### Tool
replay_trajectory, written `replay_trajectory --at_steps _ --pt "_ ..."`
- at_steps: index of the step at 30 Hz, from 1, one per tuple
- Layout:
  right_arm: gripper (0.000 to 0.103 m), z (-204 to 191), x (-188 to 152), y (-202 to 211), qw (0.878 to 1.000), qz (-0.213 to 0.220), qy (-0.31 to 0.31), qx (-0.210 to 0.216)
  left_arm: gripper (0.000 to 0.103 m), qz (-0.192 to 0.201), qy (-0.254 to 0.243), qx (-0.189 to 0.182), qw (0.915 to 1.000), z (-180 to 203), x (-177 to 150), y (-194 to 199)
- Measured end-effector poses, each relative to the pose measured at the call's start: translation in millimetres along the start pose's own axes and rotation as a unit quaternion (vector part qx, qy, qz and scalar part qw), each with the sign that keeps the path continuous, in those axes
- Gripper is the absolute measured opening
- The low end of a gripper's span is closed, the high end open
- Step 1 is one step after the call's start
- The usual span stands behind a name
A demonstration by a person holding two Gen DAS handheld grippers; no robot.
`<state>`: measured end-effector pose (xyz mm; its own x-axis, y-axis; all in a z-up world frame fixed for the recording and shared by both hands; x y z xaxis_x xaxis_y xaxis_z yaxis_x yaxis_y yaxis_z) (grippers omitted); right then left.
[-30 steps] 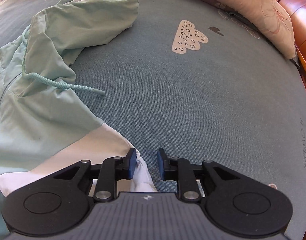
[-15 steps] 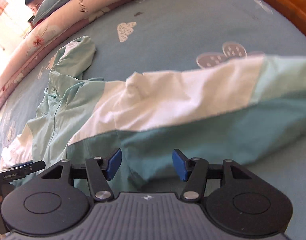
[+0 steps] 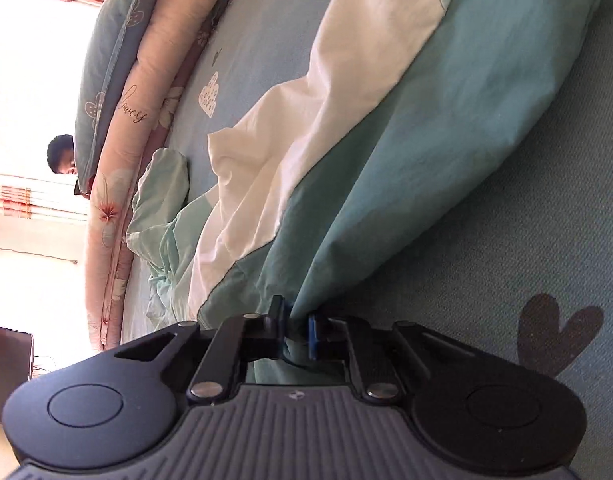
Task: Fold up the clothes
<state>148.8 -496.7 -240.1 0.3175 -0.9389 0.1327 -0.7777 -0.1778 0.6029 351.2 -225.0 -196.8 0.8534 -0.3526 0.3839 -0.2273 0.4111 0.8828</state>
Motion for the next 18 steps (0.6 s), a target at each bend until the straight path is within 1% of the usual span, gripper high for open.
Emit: replay_trajectory --at_steps 2,3,5,6,7,8,9,10,12,15,16,18 --pt "0.003 -9 2 21 0.999 0.016 0.033 -0.035 0.101 0.001 0.001 -0.002 1.0000 0 -1 1" --pt "0.003 -9 4 29 0.998 0.020 0.037 -0.048 0.101 0.001 0.001 -0.003 1.0000 0 -1 2" --pt "0.003 2 6 35 0.998 0.021 0.024 -0.058 0.101 0.002 -0.001 -0.001 1.0000 -1 -3 1" --pt "0.007 9 6 33 0.998 0.016 0.013 -0.058 0.101 0.001 0.000 0.000 1.0000 -2 -3 1" --pt "0.017 17 6 30 0.998 0.012 0.002 -0.059 0.101 0.000 0.003 0.000 1.0000 -3 -4 1" --pt "0.022 22 5 29 0.999 0.005 -0.001 -0.052 0.101 0.000 0.006 0.000 1.0000 -4 -5 1" --pt "0.034 24 4 27 0.999 -0.002 0.002 -0.040 0.101 0.000 0.008 -0.002 1.0000 -5 -6 1" --pt "0.049 25 1 26 0.999 -0.008 0.013 -0.032 0.101 -0.001 0.008 -0.003 1.0000 -6 -6 1" --pt "0.065 22 -7 24 0.999 -0.019 0.044 -0.020 0.101 -0.002 0.009 -0.004 0.9999 -8 -9 1" --pt "0.065 14 -20 8 0.994 -0.052 0.097 -0.005 0.101 -0.008 0.009 -0.002 0.9999 -11 -13 -2" --pt "0.065 9 -24 0 0.990 -0.067 0.125 -0.005 0.101 -0.010 0.008 0.000 0.9999 -11 -14 -3" --pt "0.065 -3 -31 -16 0.977 -0.101 0.187 -0.012 0.101 -0.012 0.006 0.003 0.9999 -12 -17 -4"
Point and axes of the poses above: each gripper's, at about its wrist camera, not at the fingertips, and y roughly against the way its jaws point, z to its right, x to its top, the point moved 6 cm from there along -y, roughly the way its jaws point, and after that the axes turned 2 degrees about -z, right-handed, at the moved point
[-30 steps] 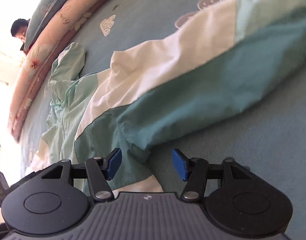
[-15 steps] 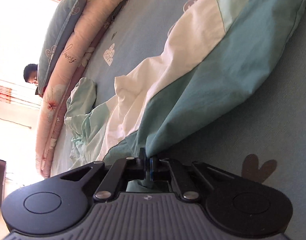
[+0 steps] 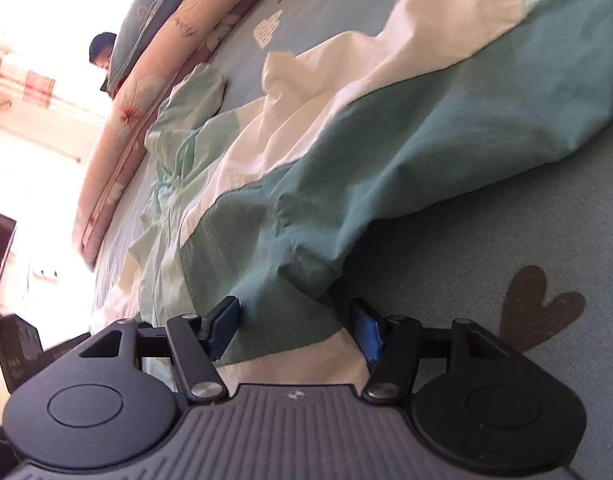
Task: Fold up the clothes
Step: 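Release the sleeve and hold the right tool over the jacket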
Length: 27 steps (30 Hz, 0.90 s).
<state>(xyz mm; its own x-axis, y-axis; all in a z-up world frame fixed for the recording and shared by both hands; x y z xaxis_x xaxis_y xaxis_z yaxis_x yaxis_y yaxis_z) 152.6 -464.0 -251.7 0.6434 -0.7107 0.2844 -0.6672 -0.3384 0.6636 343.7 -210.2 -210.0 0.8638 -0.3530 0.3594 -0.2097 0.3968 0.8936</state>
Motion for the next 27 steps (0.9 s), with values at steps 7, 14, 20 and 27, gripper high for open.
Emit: replay_trajectory --at_steps 7,14,20,27 --pt "0.014 -2 -10 13 0.991 -0.103 0.053 -0.065 0.101 -0.027 -0.032 0.010 0.9991 -3 -20 0" --pt "0.040 -26 -2 41 0.986 -0.054 0.065 -0.145 0.101 -0.034 -0.114 0.037 0.9922 -8 -50 14" --pt "0.051 -80 -6 42 0.972 -0.011 0.155 -0.176 0.101 -0.027 -0.176 0.064 0.9820 -21 -68 25" --pt "0.057 -115 -24 -62 0.941 -0.074 0.273 -0.187 0.102 -0.065 -0.105 0.044 0.9914 -61 -93 24"
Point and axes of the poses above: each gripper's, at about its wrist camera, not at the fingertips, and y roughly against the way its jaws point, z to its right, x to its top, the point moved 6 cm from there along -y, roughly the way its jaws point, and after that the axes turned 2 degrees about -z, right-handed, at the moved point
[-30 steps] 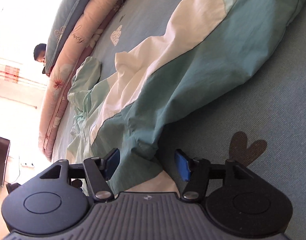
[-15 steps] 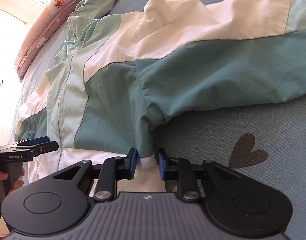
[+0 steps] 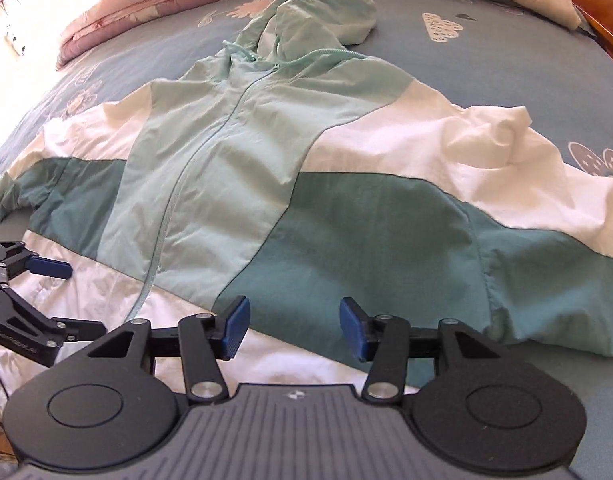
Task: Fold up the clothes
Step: 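Release the sleeve and hold the right tool over the jacket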
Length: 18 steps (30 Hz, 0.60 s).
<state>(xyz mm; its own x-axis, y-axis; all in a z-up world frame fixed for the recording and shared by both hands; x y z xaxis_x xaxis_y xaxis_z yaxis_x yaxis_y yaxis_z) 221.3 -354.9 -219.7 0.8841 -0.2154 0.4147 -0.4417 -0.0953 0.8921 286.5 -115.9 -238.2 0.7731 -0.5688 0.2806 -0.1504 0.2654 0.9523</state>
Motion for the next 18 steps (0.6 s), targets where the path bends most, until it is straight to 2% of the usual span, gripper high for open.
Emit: replay_trajectory --at_steps 2,4,7,9,11,13,15,18 --pt "0.062 -5 -10 -11 1.000 -0.018 -0.016 -0.006 0.102 -0.012 0.008 -0.012 0.9998 -3 -12 4" --pt "0.081 -10 -18 -10 0.999 -0.019 -0.028 -0.001 0.102 -0.017 0.006 -0.022 0.9996 -4 -25 9" --pt "0.091 -14 -28 -13 0.998 -0.033 -0.054 0.000 0.102 -0.019 -0.011 -0.024 0.9995 -1 -39 14" --pt "0.096 -17 -28 -14 0.998 -0.037 -0.050 -0.003 0.102 -0.027 -0.004 -0.020 0.9994 -1 -35 16" --pt "0.097 -21 -24 -14 0.998 -0.045 -0.043 -0.007 0.101 -0.020 0.014 -0.025 0.9994 -4 -19 21" --pt "0.097 -24 -17 -11 0.998 -0.047 -0.037 -0.006 0.101 0.032 0.013 -0.023 0.9991 -12 8 33" --pt "0.097 -21 -1 5 0.999 -0.012 -0.032 -0.004 0.102 0.077 0.007 -0.014 0.9969 -22 39 40" --pt "0.099 -7 35 21 0.997 0.056 -0.036 -0.027 0.102 0.109 0.029 -0.017 0.9934 -41 89 25"
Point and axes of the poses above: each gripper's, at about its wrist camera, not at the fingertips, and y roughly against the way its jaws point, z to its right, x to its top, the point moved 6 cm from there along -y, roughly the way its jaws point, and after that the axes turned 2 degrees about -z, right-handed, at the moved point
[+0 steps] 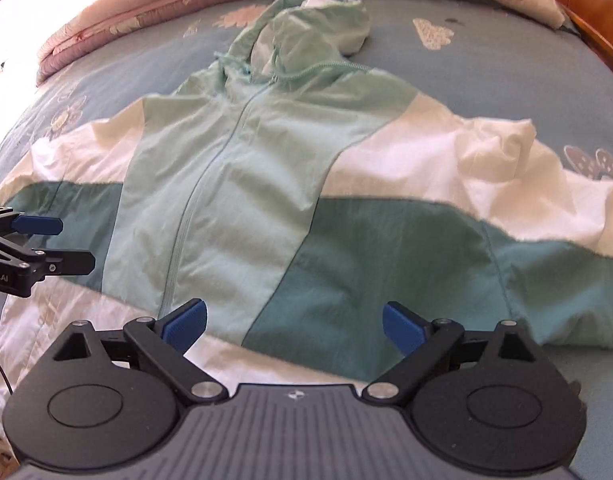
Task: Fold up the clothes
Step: 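Release the sleeve and hold the right tool over the jacket, then move the left tool toward the mint hood beside the drawstring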
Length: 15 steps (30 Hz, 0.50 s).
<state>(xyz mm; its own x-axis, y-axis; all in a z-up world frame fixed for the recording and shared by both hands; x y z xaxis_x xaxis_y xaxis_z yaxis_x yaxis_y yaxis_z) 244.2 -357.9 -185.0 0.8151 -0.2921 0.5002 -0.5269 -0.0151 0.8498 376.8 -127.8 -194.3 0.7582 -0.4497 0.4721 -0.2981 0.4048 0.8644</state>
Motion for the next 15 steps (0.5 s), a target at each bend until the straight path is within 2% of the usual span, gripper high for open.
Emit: replay_trajectory --at_steps 4,7,11,15 --pt "0.099 24 32 -27 0.998 0.023 -0.056 -0.006 0.102 0.002 0.045 -0.008 0.9989 -25 27 -39" --pt "0.101 44 29 -63 0.993 -0.016 -0.118 0.007 0.102 -0.004 0.057 0.013 0.9983 -46 22 -52" --pt "0.103 45 34 -73 0.995 0.003 -0.100 0.001 0.102 -0.004 0.030 0.068 0.9972 -67 15 -43" --pt "0.103 50 57 -81 0.996 0.011 -0.089 -0.022 0.102 -0.015 0.030 0.073 0.9967 -76 25 -45"
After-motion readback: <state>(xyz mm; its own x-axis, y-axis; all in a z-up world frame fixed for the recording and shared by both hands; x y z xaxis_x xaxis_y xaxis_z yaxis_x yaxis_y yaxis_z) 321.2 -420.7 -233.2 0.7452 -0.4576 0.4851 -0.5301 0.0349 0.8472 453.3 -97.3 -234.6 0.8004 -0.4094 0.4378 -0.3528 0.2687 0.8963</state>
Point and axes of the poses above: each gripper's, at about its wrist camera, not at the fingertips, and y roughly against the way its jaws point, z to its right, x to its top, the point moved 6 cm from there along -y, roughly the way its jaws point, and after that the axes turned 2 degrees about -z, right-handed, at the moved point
